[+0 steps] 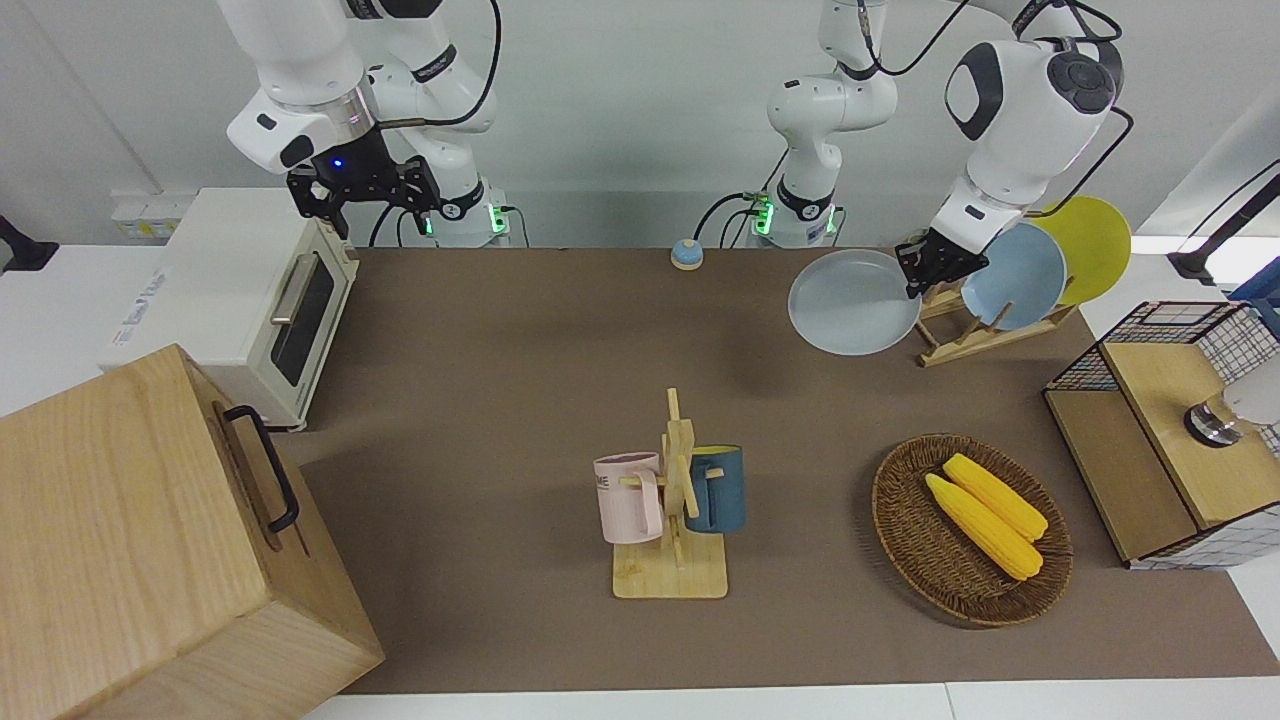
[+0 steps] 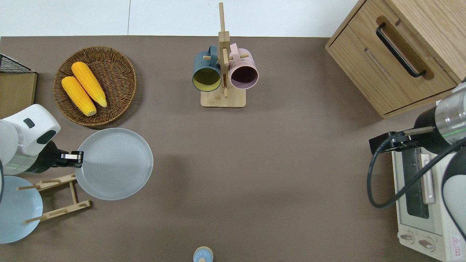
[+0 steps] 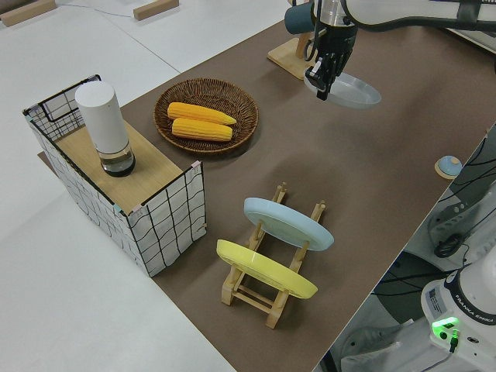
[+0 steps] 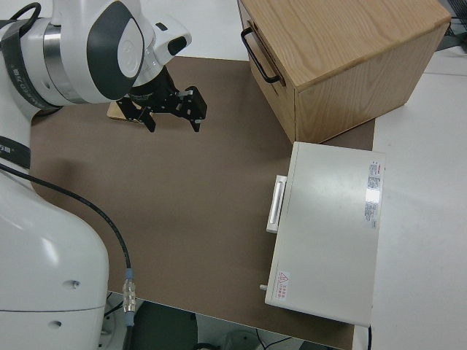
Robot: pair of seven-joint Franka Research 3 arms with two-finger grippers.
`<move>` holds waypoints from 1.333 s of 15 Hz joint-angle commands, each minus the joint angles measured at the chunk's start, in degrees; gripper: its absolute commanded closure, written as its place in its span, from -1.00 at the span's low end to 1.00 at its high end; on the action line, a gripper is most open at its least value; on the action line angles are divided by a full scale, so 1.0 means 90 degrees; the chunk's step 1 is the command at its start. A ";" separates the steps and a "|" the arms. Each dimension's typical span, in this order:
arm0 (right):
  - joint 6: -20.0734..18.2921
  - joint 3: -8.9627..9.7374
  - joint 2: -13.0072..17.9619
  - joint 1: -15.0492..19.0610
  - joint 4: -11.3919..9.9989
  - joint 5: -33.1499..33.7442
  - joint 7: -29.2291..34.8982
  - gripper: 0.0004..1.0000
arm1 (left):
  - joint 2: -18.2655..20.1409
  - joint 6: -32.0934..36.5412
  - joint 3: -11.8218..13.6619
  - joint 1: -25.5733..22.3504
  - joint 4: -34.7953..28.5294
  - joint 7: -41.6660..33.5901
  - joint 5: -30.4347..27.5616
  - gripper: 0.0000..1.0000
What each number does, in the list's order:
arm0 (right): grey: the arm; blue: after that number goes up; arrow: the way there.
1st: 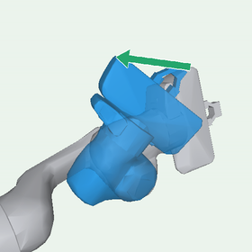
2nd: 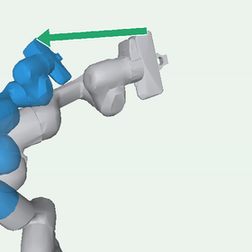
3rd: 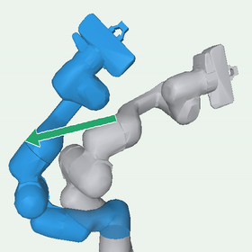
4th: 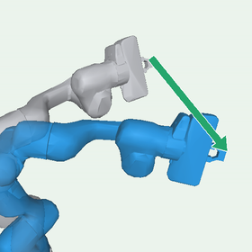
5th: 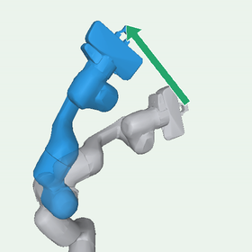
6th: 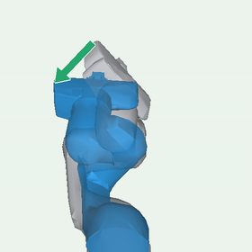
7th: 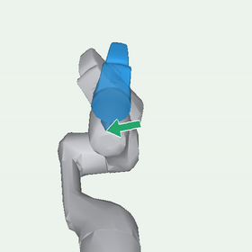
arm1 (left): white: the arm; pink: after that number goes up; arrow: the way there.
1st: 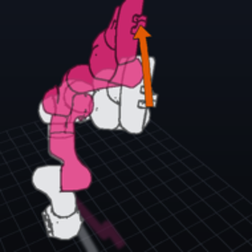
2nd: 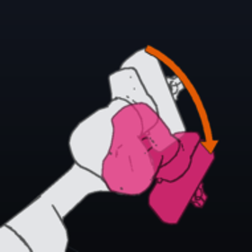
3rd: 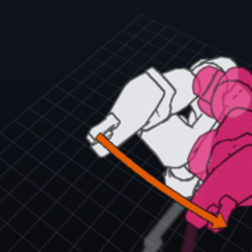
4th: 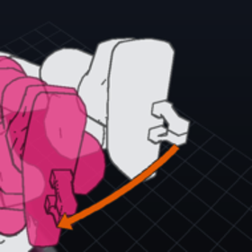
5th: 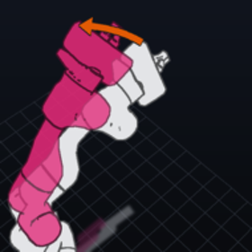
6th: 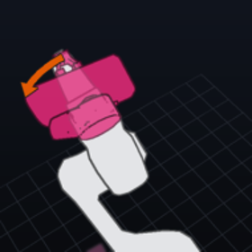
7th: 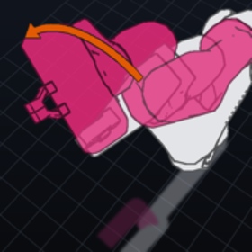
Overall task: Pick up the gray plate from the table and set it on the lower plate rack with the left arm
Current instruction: 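Lift the gray plate with the left gripper and tilt it upright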
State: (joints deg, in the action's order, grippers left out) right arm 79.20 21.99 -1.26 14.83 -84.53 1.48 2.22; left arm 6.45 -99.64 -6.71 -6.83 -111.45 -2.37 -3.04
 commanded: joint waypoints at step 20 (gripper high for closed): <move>-0.0070 0.0125 0.0013 0.0149 0.0047 0.0041 0.0075 -0.97 | -0.0550 0.2096 -0.0622 0.0095 0.0264 0.1287 0.4779 1.00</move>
State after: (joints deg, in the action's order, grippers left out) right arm 79.20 21.99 -1.26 14.83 -84.53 1.48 2.22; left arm 3.95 -84.92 -11.95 -6.39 -110.51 4.44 35.94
